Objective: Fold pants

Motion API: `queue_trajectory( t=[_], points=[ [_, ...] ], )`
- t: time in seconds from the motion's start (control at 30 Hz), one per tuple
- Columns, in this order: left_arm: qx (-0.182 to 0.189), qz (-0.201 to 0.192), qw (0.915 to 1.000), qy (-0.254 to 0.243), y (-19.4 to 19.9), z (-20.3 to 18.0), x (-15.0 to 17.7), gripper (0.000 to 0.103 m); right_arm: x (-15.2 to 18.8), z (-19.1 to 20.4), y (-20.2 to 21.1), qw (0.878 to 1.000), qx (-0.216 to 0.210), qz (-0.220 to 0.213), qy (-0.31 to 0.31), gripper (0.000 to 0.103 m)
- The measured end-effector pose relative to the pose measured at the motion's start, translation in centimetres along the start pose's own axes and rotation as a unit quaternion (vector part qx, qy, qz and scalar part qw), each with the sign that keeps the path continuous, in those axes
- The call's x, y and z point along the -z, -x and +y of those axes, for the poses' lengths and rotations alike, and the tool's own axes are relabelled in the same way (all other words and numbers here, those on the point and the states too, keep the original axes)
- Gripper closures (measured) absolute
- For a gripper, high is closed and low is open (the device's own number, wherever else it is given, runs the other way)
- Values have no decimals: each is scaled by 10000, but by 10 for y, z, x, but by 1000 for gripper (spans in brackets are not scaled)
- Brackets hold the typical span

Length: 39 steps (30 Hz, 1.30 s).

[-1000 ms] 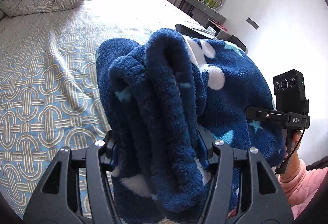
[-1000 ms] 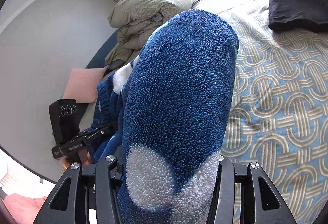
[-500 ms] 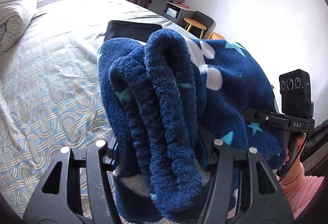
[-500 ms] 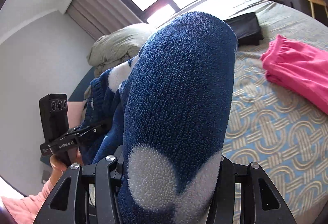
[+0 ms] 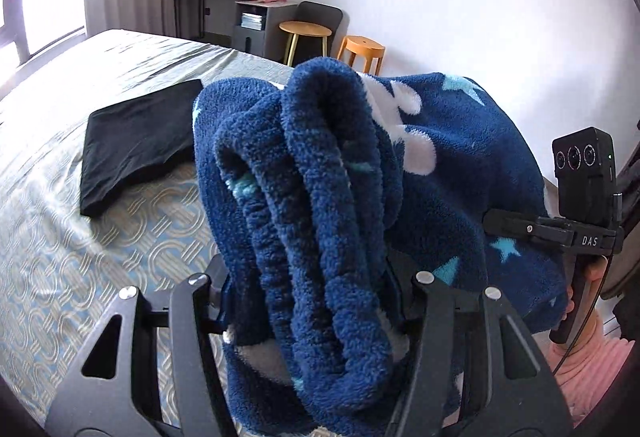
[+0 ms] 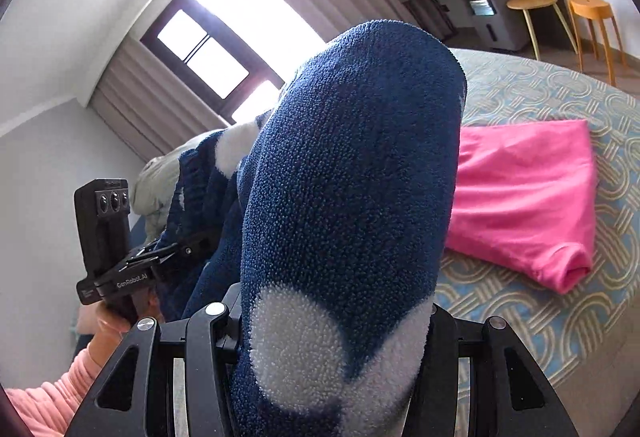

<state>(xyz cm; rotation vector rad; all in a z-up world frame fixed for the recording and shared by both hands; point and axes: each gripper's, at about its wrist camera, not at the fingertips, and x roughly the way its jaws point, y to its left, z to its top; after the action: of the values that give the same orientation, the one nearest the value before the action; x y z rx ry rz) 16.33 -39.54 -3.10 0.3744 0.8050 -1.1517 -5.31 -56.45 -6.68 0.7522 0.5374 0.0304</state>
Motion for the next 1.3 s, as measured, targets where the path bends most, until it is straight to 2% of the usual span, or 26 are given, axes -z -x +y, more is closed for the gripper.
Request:
queue_trajectory(
  t=[0.17, 0.3, 0.37, 0.47, 0.5, 0.53, 0.63, 0.77, 0.83, 0.9, 1.0, 1.07, 1.1, 1.2, 1.3],
  points=[
    [188, 41, 9996, -203, -50, -12, -61, 45, -40, -30, 7, 9990, 273, -284, -225, 52],
    [200, 177, 9994, -236, -102, -14, -84, 45, -73, -68, 4, 9963, 453, -322, -651, 52],
    [-61, 333, 9988, -350, -140, -16, -83, 43, -82, -88, -6, 9943, 614, -275, -823, 51],
    [-773, 664, 9930, -590, -186, -19, -71, 42, -86, -134, -34, 9879, 1174, 79, -1007, 48],
    [-781, 618, 9929, -654, -192, -21, -67, 40, -83, -146, -45, 9825, 1472, 280, -1105, 45],
    [-822, 561, 9928, -664, -191, -23, -67, 37, -77, -158, -53, 9790, 1568, 380, -1244, 41],
    [-844, 536, 9925, -706, -179, -26, -69, 35, -69, -163, -42, 9818, 1335, 65, -1349, 41],
    [-1127, 326, 9899, -795, -155, -31, -81, 35, -71, -145, -22, 9784, 1739, -86, -1110, 39],
    [-1352, 72, 9875, -809, -134, -35, -79, 35, -68, -121, -4, 9729, 2121, -321, -865, 39],
    [-1354, -61, 9872, -839, -108, -43, -77, 35, -62, -91, 17, 9674, 2399, -634, -514, 39],
    [-1409, -242, 9854, -920, -71, -57, -69, 33, -55, -50, 38, 9667, 2402, -879, -126, 38],
    [-1419, -473, 9845, -914, -41, -70, -59, 21, -42, -17, 48, 9645, 2462, -949, 70, 36],
    [-1392, -605, 9845, -883, -25, -78, -52, 19, -37, -5, 50, 9620, 2536, -998, 142, 34],
    [-1292, -773, 9857, -758, 13, -97, -31, 17, -1, 24, 62, 9463, 2966, -1250, 295, 31],
    [-1180, -840, 9872, -663, 45, -113, -3, 17, 36, 60, 69, 9135, 3715, -1565, 542, 31]
  ],
)
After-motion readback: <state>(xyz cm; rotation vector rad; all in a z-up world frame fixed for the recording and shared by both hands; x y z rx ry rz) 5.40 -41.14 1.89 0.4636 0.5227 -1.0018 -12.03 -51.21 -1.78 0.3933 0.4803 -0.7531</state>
